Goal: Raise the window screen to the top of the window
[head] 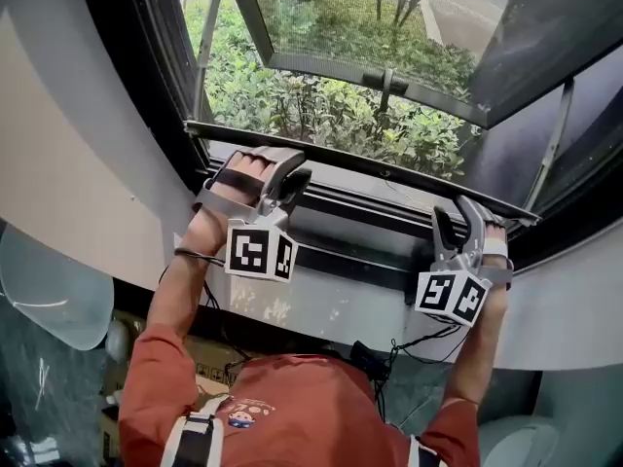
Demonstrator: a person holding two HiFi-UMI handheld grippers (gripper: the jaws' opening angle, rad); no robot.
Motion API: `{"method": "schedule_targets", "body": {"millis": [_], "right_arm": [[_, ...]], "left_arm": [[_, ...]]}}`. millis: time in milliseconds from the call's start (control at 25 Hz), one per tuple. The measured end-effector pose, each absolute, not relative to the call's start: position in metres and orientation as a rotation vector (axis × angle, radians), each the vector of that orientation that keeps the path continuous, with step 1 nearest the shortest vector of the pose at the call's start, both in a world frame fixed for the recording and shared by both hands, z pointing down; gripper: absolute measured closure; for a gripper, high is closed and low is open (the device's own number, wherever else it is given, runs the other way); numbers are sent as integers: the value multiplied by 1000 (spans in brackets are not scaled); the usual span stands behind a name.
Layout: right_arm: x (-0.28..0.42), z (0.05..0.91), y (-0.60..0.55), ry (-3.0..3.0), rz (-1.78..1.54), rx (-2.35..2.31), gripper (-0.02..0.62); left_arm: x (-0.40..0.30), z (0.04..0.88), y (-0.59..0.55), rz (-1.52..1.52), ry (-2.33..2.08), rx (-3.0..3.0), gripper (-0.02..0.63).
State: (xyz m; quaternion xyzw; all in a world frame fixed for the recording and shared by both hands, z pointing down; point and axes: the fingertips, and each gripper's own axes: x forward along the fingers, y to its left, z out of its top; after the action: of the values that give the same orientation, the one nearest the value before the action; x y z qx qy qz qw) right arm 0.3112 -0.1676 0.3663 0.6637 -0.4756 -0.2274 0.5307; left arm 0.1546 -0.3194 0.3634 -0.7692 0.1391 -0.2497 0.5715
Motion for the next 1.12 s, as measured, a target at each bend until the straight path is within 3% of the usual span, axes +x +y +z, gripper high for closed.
{"method": "schedule_targets", "body": {"millis": [160,600,1120], "right_arm": [[313,352,-167,-1099,-578,1597,456],[315,324,-167,-1053,-668,1636,506],[316,246,-171,-955,-804,1643,505]], "left_arm": [[156,350,-320,-555,355,-1792,480],[157,325,-321,-493,407,-1767,488],[159,249,-327,-392,494,-1713,488]]}}
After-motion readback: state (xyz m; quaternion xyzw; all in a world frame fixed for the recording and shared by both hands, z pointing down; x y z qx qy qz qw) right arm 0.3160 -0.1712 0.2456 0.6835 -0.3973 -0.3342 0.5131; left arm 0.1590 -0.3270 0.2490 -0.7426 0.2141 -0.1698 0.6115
